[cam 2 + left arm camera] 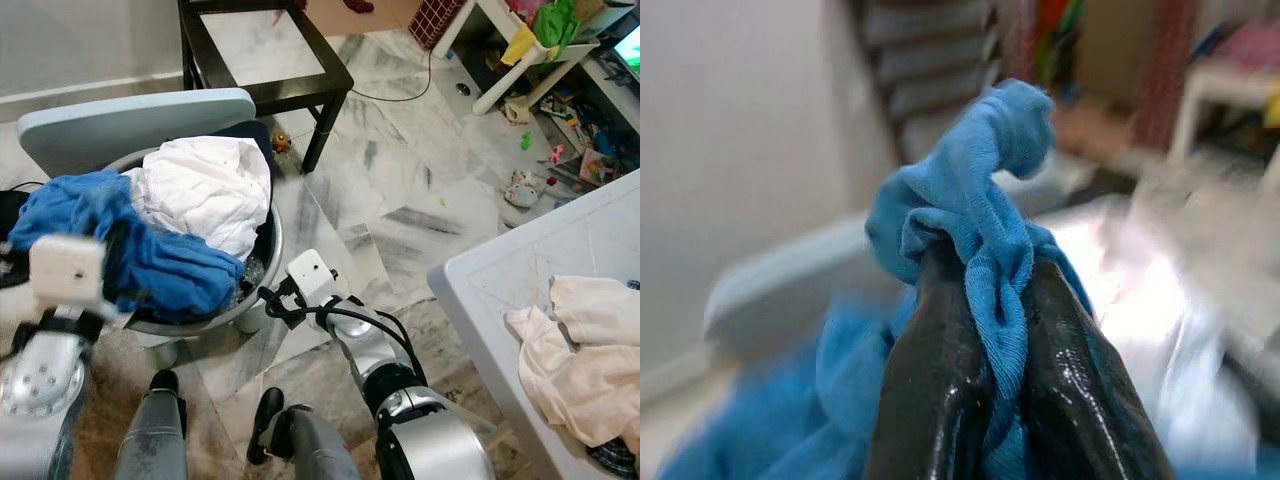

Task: Hang hanger

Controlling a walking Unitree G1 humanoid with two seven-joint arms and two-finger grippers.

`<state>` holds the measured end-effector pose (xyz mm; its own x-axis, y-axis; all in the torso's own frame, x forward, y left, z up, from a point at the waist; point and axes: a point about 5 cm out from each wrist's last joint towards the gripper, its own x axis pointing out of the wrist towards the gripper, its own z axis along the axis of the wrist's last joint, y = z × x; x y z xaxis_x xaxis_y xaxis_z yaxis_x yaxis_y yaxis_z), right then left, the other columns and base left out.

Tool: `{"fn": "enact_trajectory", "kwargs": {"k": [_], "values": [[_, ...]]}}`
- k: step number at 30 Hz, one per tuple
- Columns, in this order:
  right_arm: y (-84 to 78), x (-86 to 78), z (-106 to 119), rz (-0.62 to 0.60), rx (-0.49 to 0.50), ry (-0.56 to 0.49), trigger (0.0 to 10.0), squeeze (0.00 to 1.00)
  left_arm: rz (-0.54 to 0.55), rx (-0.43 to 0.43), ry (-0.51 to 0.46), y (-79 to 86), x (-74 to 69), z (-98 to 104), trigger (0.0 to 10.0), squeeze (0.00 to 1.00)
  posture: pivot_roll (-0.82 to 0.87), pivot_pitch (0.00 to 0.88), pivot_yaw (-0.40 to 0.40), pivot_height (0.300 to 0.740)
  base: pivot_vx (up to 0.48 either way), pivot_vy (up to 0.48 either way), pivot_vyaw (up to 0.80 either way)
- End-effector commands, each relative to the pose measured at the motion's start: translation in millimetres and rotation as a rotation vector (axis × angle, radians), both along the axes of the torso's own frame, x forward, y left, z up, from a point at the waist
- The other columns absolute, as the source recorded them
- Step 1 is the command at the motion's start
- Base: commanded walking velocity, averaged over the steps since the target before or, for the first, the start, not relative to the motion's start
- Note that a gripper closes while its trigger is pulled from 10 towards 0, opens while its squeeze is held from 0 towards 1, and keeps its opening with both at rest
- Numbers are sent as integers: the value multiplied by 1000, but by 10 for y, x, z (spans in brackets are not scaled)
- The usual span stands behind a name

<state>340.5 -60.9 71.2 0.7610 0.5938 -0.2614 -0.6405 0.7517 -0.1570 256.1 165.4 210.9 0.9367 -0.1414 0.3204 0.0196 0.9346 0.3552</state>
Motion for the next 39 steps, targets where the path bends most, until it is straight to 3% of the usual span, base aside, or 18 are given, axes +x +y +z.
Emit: {"fn": "enact_trajectory", "kwargs": {"k": [1,7,11,14,20,22,24,25,28,29,30,31,32,33,34,36,37,39], "values": [[-93,-15,-74,-43,-8,32,10000,0,-124,6,-16,-155,5,91,0,0,494,231,-248,740,0,0,0],[-73,-52,-123,-48,-6,47,10000,0,-238,28,-79,-235,120,369,0,0,486,186,-234,740,0,0,0],[-83,-82,-172,-58,-10,62,10000,0,-229,19,-70,-200,181,364,0,0,468,158,-241,740,0,0,0],[-96,-83,-179,-67,-10,66,10000,0,-202,5,-126,-175,231,515,0,0,459,141,-222,740,0,0,0],[-142,-27,-97,-144,116,59,10000,0,-205,94,-329,-181,164,1076,0,0,458,144,-206,740,0,0,0],[-189,1,-65,-201,177,57,10000,0,-153,95,-305,-90,172,998,0,0,451,156,-204,740,0,0,0],[-247,38,-3,-240,243,41,10000,0,-63,58,-148,22,181,527,0,0,427,184,-201,740,0,0,0],[-247,38,-3,-240,243,41,10000,0,-63,58,-148,22,181,527,0,0,427,184,-201,740,0,0,0],[-344,83,59,-314,325,30,10000,0,1,-18,18,47,118,44,0,0,418,203,-208,740,0,0,0],[-427,120,107,-377,381,22,10000,0,48,-40,107,62,66,-225,0,0,414,209,-213,740,0,0,0],[-484,139,130,-423,415,18,10000,0,74,-59,152,75,37,-363,3765,0,410,216,-215,740,0,0,0],[-539,152,148,-462,449,16,10000,0,101,-75,193,92,12,-481,4941,0,407,214,-216,740,0,0,0],[-571,163,161,-486,470,17,10000,0,117,-86,217,103,0,-548,4941,0,404,209,-216,740,0,0,0],[-653,173,184,-532,513,12,10000,0,136,-101,256,118,-44,-684,9961,0,395,214,-216,740,0,0,0],[-678,174,189,-545,525,9,10000,0,133,-109,261,118,-63,-716,7608,0,395,214,-216,740,0,0,0],[-756,167,224,-565,544,-19,10000,0,136,-116,276,136,-115,-774,8314,0,368,215,-215,740,0,0,0],[-827,133,241,-567,542,-50,10000,0,156,-109,296,161,-138,-800,10000,0,363,219,-206,740,0,0,0],[-840,120,240,-565,540,-56,10000,0,163,-104,301,172,-140,-805,10000,0,362,218,-203,740,0,0,0]]}}
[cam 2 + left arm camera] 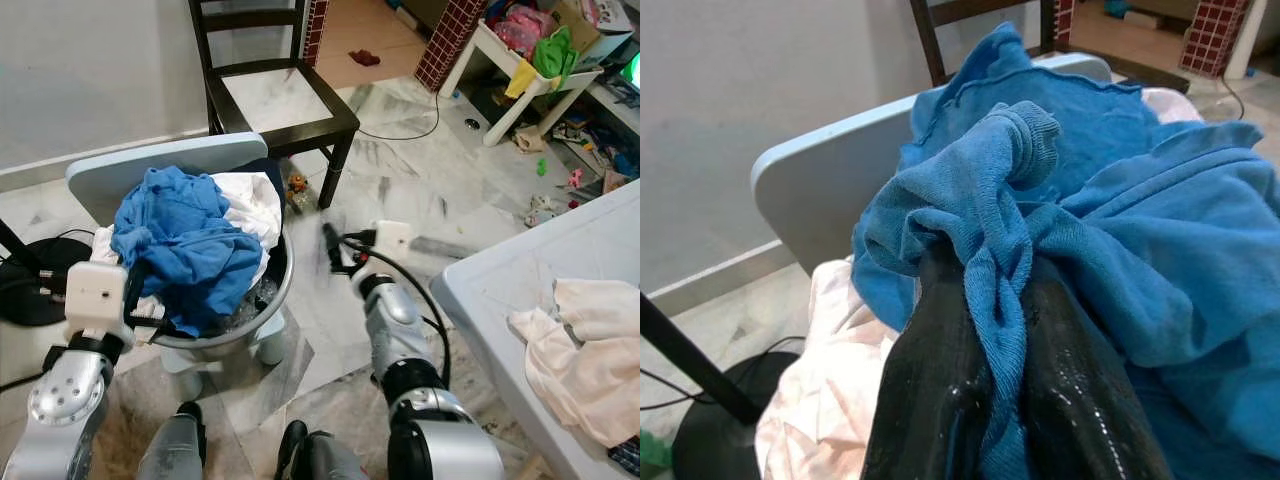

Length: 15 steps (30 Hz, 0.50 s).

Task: Hang hanger

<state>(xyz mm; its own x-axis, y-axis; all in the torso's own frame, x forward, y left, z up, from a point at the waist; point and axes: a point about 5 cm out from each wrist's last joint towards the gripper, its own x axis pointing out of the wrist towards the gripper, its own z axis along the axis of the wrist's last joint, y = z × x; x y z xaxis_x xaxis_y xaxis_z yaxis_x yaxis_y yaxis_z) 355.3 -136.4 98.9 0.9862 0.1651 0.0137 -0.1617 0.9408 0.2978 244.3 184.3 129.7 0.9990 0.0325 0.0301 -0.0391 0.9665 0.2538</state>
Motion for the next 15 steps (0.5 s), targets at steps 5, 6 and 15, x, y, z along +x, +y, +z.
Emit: {"fn": "enact_trajectory", "kwargs": {"k": [5,6,15], "values": [[-221,-167,-54,-46,-15,-11,10000,0,23,-8,-42,11,-35,84,10000,0,349,223,-182,740,0,0,0],[-292,-235,-68,-64,11,-6,10000,0,20,-1,-39,-7,-51,80,10000,0,347,232,-172,740,0,0,0],[-325,-375,-115,-40,20,14,10000,0,-25,23,-43,-131,-15,142,10000,0,330,229,-137,740,0,0,0]]}}
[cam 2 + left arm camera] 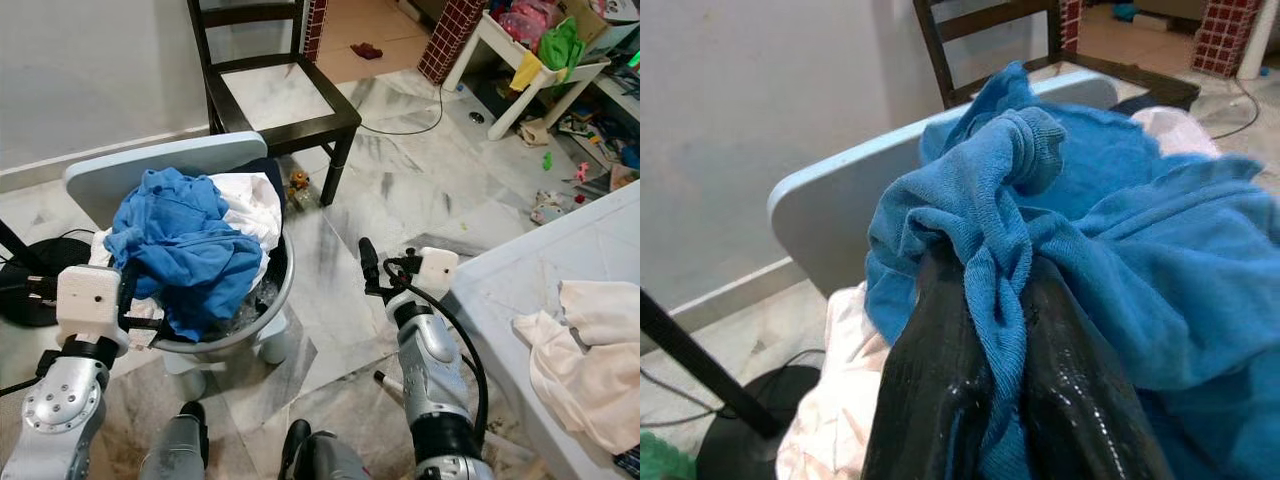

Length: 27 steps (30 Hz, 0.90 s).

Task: Hang hanger

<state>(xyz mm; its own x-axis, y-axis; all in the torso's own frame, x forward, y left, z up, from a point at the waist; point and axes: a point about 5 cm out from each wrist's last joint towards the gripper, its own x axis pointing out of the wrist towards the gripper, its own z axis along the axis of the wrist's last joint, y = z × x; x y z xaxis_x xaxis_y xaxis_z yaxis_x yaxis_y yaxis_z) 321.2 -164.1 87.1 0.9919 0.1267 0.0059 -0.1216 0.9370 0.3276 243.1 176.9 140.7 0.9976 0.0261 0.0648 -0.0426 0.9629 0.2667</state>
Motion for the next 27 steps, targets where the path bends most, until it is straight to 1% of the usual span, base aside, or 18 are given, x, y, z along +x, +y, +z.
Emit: {"fn": "enact_trajectory", "kwargs": {"k": [1,3,6,8,10,12,13,14,16,17,19,21,22,25,27], "values": [[-54,-33,6,0,-12,2,10000,0,-25,11,-9,-70,15,28,10000,0,325,223,-133,740,0,0,0],[-73,-16,62,-9,-4,-8,10000,0,-35,14,-12,-99,76,27,10000,0,314,205,-125,740,0,0,0],[-105,-19,90,-22,-1,-10,10000,0,-49,4,-10,-143,109,18,10000,0,301,198,-126,740,0,0,0],[-128,-13,108,-56,4,-4,10000,0,-65,-10,-1,-168,148,20,10000,0,278,196,-130,740,0,0,0],[-93,-10,142,-56,9,-10,10000,0,-77,-23,3,-167,160,33,10000,0,262,172,-128,740,0,0,0],[-54,3,191,-50,18,-22,10000,0,-92,-35,11,-181,197,36,10000,0,245,180,-128,740,0,0,0],[-51,7,191,-49,19,-23,10000,0,-95,-38,14,-188,209,28,10000,0,246,168,-129,740,0,0,0],[-24,25,186,-56,23,-19,10000,0,-109,-25,21,-185,259,9,10000,0,249,169,-132,740,0,0,0],[25,52,187,-56,35,-12,10000,0,-124,-12,15,-188,300,21,10000,0,257,156,-137,740,0,0,0],[80,76,203,-39,41,-13,10000,0,-129,-11,6,-185,326,44,10000,0,268,141,-148,740,-262,0,0],[136,92,204,-14,44,-10,10000,0,-130,-5,0,-185,339,35,10000,0,276,138,-149,740,-261,0,0],[153,100,205,-7,42,-4,10000,0,-122,5,-2,-181,345,29,10000,0,287,131,-147,740,-259,0,0],[169,118,232,3,46,-9,10000,0,-114,12,-14,-185,353,57,10000,0,283,139,-144,740,-259,0,0],[192,141,259,7,50,-13,10000,0,-109,5,-23,-164,379,95,10000,0,273,150,-142,740,-259,0,0],[193,141,253,-2,55,-12,10000,0,-110,14,-24,-135,410,96,10000,0,268,161,-134,740,-266,0,-572]]}}
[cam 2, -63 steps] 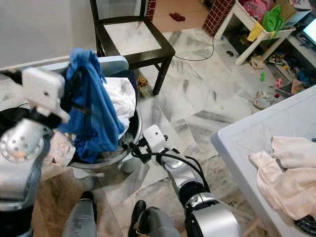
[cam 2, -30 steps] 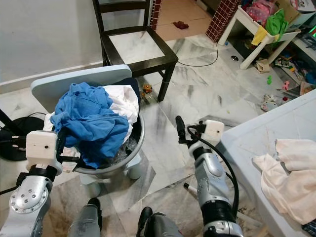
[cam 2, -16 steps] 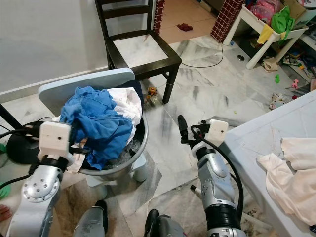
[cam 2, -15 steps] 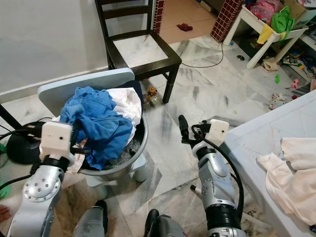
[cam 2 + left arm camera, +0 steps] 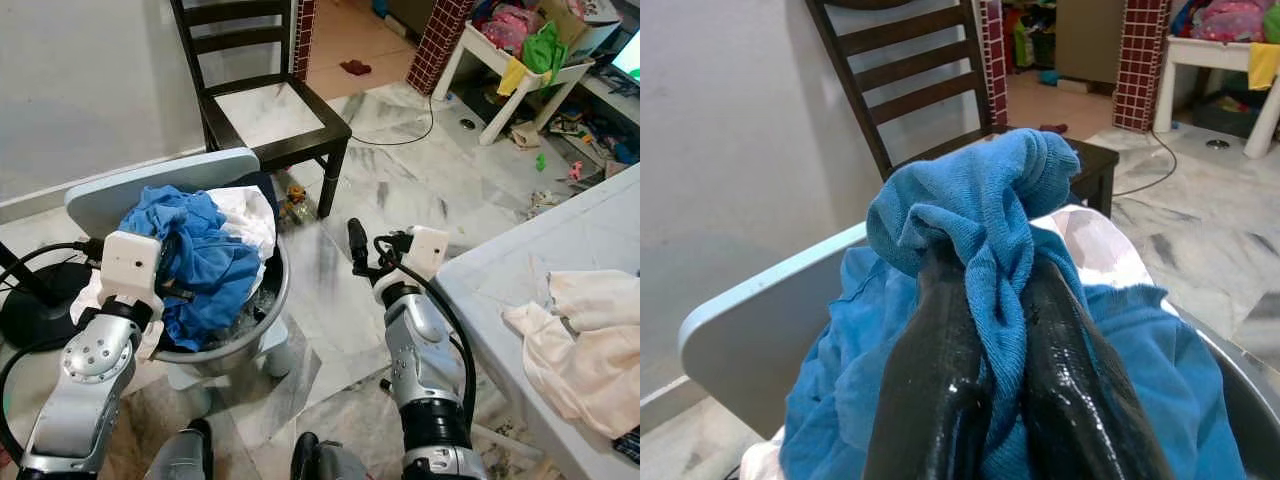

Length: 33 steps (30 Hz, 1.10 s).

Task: Hang hanger

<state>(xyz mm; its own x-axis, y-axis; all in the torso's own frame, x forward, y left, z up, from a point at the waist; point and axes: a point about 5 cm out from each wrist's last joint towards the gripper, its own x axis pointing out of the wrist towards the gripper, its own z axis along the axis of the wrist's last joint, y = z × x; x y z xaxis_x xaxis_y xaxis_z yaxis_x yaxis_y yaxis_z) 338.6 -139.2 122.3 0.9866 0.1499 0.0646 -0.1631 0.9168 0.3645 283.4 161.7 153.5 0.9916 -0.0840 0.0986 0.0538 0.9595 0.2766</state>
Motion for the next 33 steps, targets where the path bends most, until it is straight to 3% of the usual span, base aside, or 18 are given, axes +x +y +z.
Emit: {"fn": "enact_trajectory", "kwargs": {"k": [1,18,24,27,33], "values": [[-53,-34,-95,-28,10,40,10000,0,0,7,9,30,19,-24,10000,0,268,163,-131,740,-274,0,-694],[-15,36,-82,-30,8,34,10000,0,14,20,-20,76,120,57,10000,0,278,175,-111,740,-271,0,-588],[-15,40,-105,-41,14,39,10000,0,-10,26,-51,9,142,114,10000,0,291,192,-114,740,-81,0,-420],[5,42,-119,-39,10,42,10000,0,-56,-4,-109,-28,140,189,10000,0,293,202,-116,740,0,0,0],[51,52,-73,-25,-12,25,10000,0,-52,-69,-99,-34,158,201,10000,0,285,218,-124,740,0,0,0]]}}
